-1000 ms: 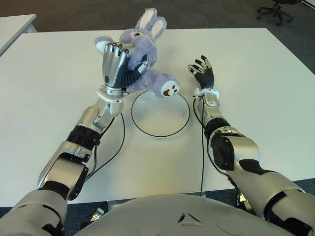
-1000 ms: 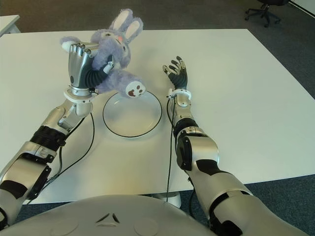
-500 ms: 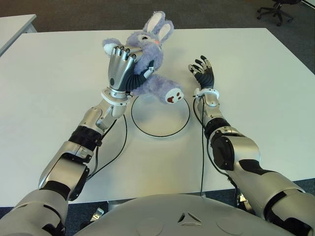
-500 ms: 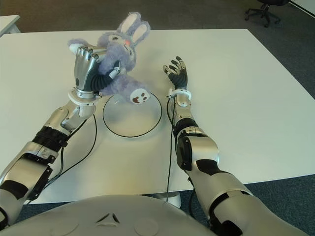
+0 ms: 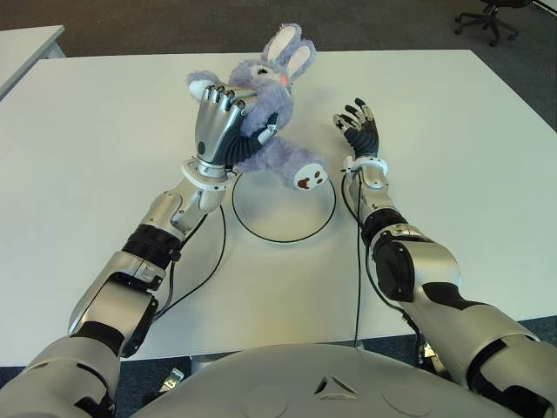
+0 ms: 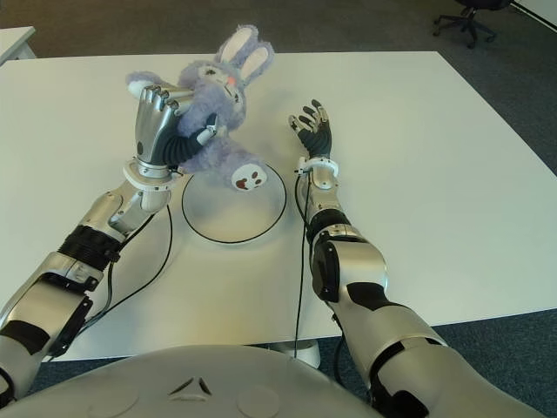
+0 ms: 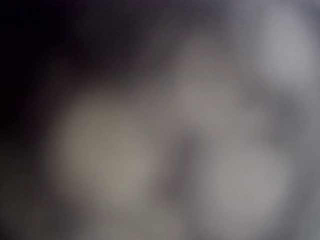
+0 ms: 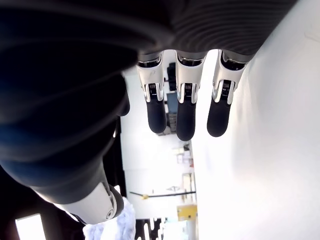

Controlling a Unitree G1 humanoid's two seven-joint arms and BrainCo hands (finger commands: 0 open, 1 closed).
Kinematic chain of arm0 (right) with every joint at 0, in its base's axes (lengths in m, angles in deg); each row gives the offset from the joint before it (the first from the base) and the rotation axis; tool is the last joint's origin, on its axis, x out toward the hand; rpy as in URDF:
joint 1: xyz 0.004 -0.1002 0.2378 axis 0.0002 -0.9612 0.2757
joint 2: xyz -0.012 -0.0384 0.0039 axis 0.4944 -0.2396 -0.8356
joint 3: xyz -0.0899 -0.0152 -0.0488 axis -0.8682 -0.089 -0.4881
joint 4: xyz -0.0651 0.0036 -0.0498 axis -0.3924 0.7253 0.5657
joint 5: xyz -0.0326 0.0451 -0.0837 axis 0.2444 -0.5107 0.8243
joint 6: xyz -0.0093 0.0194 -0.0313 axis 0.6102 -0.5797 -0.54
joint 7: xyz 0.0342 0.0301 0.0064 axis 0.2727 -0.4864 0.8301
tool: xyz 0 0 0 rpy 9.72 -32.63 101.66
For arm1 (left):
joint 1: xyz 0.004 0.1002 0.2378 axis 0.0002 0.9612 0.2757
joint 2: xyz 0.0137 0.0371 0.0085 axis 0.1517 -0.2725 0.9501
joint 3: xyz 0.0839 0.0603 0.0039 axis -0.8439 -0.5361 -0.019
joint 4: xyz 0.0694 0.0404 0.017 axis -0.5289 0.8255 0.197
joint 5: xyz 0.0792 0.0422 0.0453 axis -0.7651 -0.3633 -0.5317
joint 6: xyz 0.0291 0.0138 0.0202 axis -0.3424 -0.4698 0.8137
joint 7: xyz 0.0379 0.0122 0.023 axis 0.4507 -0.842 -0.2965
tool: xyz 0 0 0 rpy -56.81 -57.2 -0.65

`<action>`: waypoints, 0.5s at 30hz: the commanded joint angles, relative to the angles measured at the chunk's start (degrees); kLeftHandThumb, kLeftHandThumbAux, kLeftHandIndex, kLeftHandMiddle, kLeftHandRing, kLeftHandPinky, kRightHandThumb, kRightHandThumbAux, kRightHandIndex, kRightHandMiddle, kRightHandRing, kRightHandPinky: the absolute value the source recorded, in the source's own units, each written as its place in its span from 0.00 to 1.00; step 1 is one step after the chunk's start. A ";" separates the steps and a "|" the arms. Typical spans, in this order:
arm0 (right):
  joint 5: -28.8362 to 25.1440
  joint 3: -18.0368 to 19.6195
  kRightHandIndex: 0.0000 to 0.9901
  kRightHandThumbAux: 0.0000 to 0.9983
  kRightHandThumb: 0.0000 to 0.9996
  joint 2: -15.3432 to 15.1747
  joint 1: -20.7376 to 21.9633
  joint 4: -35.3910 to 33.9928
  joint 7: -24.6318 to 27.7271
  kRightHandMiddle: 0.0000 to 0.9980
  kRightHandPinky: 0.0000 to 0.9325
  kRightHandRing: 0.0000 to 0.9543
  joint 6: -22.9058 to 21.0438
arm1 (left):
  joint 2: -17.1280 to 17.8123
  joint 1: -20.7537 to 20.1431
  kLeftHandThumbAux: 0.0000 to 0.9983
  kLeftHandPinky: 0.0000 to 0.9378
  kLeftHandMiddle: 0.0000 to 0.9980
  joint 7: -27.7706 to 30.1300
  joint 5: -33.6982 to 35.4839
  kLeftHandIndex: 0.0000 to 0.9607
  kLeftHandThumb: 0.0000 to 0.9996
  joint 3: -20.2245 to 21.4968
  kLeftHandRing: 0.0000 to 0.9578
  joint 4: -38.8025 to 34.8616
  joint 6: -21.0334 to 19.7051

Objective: Put the doll into the plate.

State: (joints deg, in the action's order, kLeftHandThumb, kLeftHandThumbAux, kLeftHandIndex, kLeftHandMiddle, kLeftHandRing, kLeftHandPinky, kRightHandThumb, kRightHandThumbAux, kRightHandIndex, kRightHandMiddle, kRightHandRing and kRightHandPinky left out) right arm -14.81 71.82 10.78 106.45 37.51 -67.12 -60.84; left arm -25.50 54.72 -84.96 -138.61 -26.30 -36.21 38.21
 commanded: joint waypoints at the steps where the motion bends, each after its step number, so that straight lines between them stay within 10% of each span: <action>1: -0.09 0.50 0.08 0.80 0.42 1.72 -7.90 5.14 -0.14 0.17 0.25 0.20 -4.40 | 0.15 0.60 0.65 0.93 0.90 0.18 -1.70 0.83 0.47 -0.98 0.92 -0.89 0.53; 15: -0.16 0.60 0.07 0.81 0.47 1.84 -7.82 5.13 -0.22 0.17 0.23 0.18 -4.49 | -0.31 1.63 0.64 0.92 0.88 1.18 -1.42 0.81 0.51 -2.17 0.90 -1.44 0.34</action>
State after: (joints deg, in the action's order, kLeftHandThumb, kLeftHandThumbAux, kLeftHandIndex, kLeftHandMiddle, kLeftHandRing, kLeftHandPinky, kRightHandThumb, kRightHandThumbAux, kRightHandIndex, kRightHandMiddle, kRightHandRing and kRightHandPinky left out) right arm -14.85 71.94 10.83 106.46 37.51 -67.12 -60.84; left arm -25.78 55.68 -84.64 -139.09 -28.16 -37.45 38.56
